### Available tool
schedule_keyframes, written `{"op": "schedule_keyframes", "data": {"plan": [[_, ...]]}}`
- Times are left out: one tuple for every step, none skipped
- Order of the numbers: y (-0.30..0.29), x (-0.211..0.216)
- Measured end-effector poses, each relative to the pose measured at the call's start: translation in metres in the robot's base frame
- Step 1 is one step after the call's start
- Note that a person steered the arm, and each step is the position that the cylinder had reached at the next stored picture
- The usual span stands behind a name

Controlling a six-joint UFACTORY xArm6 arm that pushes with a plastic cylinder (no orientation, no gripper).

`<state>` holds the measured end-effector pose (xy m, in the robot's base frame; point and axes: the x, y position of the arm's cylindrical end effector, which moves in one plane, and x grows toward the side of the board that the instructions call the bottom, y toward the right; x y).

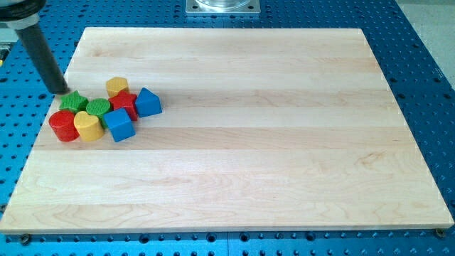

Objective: Push the hexagon downwards

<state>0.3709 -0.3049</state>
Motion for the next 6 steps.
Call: {"op": "schedule_keyframes", "data": {"plan": [[0.019,0.002],[0.101,-0.044],[0.130,-0.035],[0.107,-0.015],[0.092,0.003],[0.089,-0.008]]}}
